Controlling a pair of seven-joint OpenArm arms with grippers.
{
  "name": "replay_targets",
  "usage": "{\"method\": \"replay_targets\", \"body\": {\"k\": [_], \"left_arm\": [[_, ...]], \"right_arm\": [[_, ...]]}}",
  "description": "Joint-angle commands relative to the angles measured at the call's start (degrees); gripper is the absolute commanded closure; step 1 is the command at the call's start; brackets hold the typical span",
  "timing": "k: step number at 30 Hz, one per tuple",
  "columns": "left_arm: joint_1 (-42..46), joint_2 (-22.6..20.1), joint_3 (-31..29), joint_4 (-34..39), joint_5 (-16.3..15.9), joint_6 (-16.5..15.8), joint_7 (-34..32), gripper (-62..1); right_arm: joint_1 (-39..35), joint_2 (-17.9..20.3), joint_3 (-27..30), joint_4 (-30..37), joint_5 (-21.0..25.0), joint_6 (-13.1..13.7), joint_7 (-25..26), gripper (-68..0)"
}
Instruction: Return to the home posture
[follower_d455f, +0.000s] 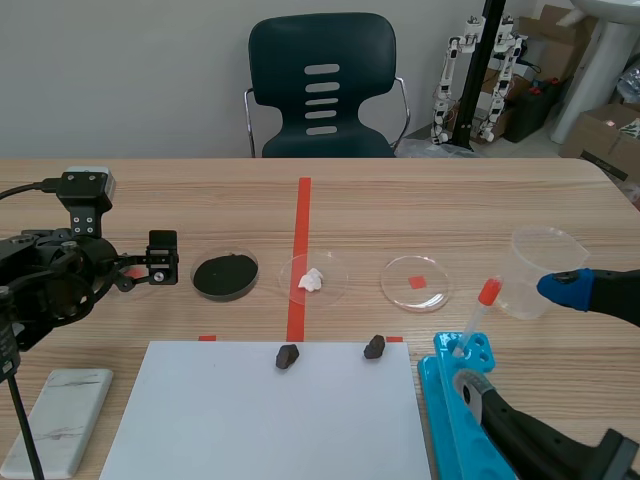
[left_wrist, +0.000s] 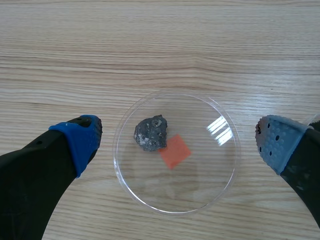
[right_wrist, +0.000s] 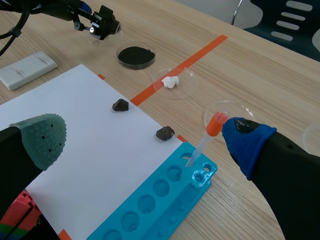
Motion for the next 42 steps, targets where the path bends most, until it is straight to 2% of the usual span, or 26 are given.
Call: {"method": "replay_targets", "body": {"k": [1,4,7,9,12,16,20,25,31,36,42], "left_arm": [[-0.5,-0.7,0.0,0.7,-0.2,0.1,-0.8,-62.3],[-0.5,-0.7,0.0,0.7,0.2,0.1,-0.8,-62.3],[-0.5,-1.0,0.0,1.0,3.1,0.0,-0.7,-62.3],[-0.1,-1.5,0.0,1.9,3.8,-0.7,-0.7,-62.3],[1.8,-2.6,0.0,5.9,3.9,-4.7,-0.8,-62.3],[7.1,-5.5,0.0,15.6,3.9,-10.4,-0.9,-62.3],[14.2,-9.3,0.0,26.0,3.2,-13.5,-0.9,-62.3],[25.6,-15.3,0.0,39.7,-0.2,-15.0,-4.1,-62.3],[41.2,-20.8,0.0,53.5,-0.5,-14.9,-14.1,-62.3],[52.3,-23.3,0.0,60.5,-0.1,-14.7,-20.7,-62.3],[61.3,-23.5,-1.0,63.1,1.4,-14.5,-25.5,-62.3]], "right_arm": [[0.5,0.0,0.0,0.9,0.8,0.0,0.9,-67.9],[0.5,0.0,0.0,0.9,0.8,0.0,0.9,-67.9],[0.5,0.0,0.0,0.9,0.8,0.0,0.9,-67.9],[0.5,0.0,0.0,0.9,0.8,0.0,0.9,-67.9],[0.5,0.0,0.0,0.9,0.8,0.0,0.9,-67.9],[0.5,0.0,0.0,0.9,0.8,0.0,0.9,-67.9],[0.5,0.0,0.0,0.9,0.8,0.0,0.9,-67.9],[0.5,0.0,0.0,0.9,0.8,0.0,0.9,-67.9],[0.5,0.0,0.0,0.9,0.8,0.0,0.9,-67.9],[0.5,0.0,0.0,0.9,0.8,0.0,0.9,-67.9],[0.5,0.0,0.0,0.9,0.8,0.0,0.9,-67.9]]}}
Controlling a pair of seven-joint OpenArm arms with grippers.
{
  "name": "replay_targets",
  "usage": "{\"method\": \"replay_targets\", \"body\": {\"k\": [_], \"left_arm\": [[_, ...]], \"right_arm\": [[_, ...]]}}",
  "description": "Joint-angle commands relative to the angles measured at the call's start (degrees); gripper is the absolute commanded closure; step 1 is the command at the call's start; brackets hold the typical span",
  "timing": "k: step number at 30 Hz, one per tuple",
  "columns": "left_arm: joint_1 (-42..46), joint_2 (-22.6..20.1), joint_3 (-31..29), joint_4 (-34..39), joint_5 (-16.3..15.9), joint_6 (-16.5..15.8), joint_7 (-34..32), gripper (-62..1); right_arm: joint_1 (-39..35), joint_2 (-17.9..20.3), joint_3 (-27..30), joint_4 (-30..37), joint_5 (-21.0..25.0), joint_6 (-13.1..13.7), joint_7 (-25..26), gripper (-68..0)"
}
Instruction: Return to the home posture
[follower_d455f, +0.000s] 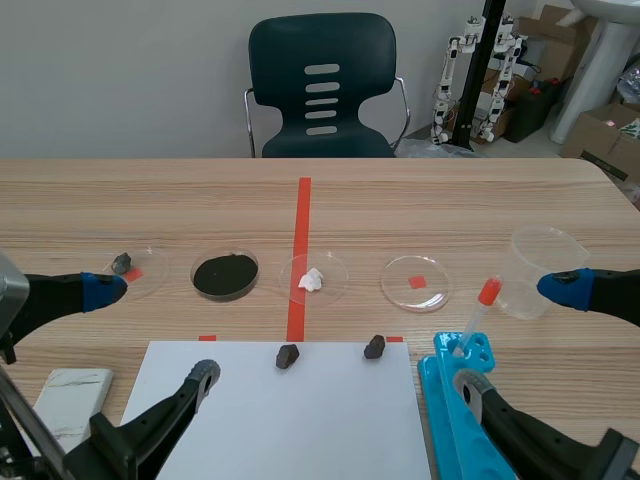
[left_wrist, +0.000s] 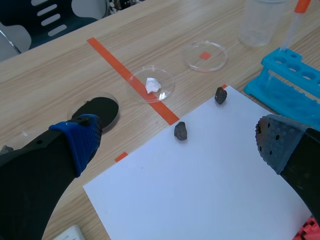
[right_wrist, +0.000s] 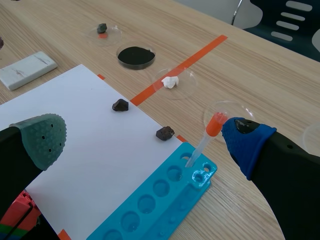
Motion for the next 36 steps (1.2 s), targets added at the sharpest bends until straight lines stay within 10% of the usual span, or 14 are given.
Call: {"method": "replay_targets", "body": {"k": [1,36], "left_arm": [[1.1,0.3,-1.1,0.1,-0.3,0.3,-2.2,-62.3],[12.5,0.3,-7.9,0.1,1.0,0.3,-11.2,-62.3]], "right_arm": [[0.5,0.0,0.0,0.9,0.8,0.0,0.9,-67.9],[0.5,0.0,0.0,0.9,0.8,0.0,0.9,-67.9]]}}
